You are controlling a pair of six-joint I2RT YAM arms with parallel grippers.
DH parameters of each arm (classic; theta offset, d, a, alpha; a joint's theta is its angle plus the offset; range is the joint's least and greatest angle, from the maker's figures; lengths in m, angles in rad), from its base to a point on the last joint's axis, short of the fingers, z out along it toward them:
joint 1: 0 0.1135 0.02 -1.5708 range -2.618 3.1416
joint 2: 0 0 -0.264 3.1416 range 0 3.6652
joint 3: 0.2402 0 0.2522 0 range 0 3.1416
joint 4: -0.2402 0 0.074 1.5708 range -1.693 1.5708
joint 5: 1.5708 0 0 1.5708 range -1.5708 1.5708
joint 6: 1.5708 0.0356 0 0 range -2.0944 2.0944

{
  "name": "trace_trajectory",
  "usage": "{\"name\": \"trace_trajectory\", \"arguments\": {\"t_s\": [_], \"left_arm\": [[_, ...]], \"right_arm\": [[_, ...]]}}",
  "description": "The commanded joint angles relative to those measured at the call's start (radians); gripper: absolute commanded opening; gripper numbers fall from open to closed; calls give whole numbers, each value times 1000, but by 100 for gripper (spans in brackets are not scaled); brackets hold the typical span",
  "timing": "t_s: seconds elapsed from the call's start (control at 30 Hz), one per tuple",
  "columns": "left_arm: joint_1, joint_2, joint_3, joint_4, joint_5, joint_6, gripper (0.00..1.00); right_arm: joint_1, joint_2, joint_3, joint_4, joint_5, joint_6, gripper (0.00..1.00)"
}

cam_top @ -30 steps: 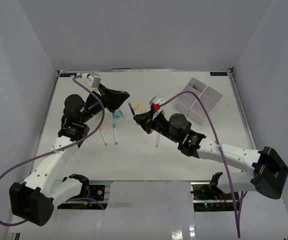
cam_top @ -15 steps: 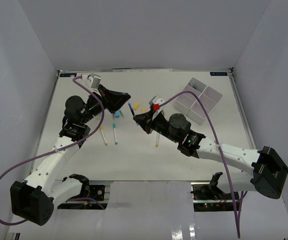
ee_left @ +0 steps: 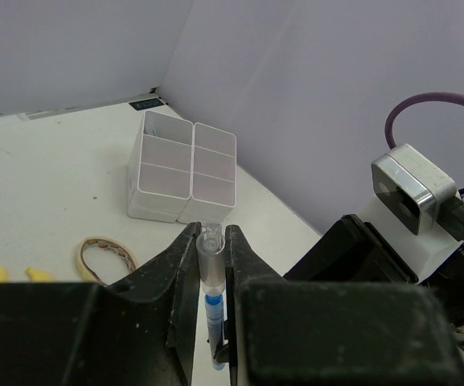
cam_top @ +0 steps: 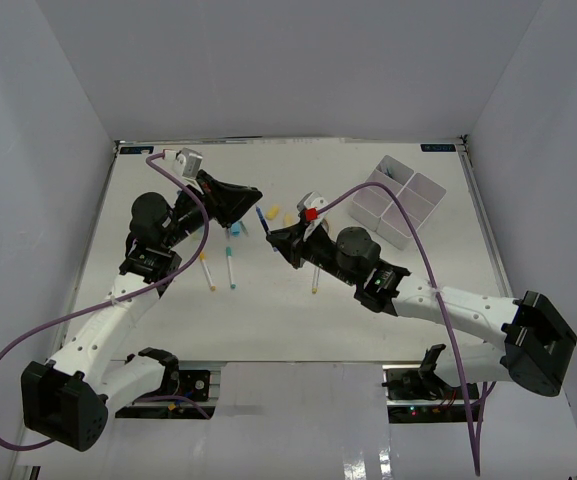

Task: Sort the stationery into containers
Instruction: Close the pen cap on the pen.

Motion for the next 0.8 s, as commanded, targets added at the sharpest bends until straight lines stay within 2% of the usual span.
{"name": "trace_trajectory", "arguments": {"t_s": [0.0, 0.77], "left_arm": [[5, -11, -8, 26, 19, -6, 5], [3, 9, -8, 34, 39, -9, 6]], "right_arm": [[5, -4, 42, 63, 9, -8, 8], [3, -1, 85, 63, -1, -17, 8]]}}
